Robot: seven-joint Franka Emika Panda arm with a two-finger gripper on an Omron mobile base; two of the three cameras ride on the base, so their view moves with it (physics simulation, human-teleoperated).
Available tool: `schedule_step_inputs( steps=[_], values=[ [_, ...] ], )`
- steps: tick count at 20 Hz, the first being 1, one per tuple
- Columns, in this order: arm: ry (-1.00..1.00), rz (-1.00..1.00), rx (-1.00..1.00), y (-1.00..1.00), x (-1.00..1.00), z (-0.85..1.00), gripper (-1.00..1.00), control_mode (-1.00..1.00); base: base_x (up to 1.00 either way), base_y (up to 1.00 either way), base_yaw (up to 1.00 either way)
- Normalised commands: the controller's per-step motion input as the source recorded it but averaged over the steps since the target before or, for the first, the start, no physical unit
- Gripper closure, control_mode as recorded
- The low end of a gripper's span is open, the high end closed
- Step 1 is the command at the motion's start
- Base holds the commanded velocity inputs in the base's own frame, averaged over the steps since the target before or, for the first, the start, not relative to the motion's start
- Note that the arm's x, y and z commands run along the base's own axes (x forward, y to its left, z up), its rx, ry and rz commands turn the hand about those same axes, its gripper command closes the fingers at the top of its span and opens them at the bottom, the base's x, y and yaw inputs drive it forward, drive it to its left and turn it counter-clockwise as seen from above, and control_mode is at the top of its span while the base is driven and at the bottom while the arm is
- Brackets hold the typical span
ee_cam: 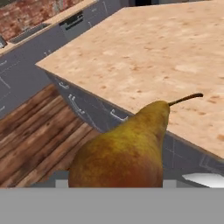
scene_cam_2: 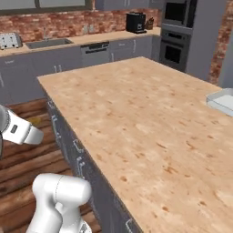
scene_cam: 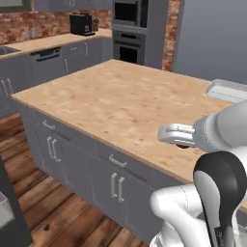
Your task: Place the cold items (corn and pear) from the fridge in one tupperware on the dining counter. Place the warm items (kebab skewer and hot dog) in the stove area in another tupperware.
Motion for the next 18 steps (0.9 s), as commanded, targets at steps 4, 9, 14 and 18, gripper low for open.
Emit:
schedule_step_inputs(
  steps=[4, 9, 14, 18],
  values=[
    [0.00, 0.00, 0.00, 0.00, 0.00, 0.00, 1.00, 1.00, -0.36, -0.52, -0.90],
    [0.00, 0.00, 0.00, 0.00, 0.00, 0.00, 1.00, 1.00, -0.56, -0.53, -0.71],
    [0.00, 0.00, 0.00, 0.00, 0.00, 0.00, 1.00, 1.00, 0.00, -0.77, -0.41],
    [0.00, 0.00, 0.00, 0.00, 0.00, 0.00, 1.00, 1.00, -0.05, -1.00, -0.36]
  ],
)
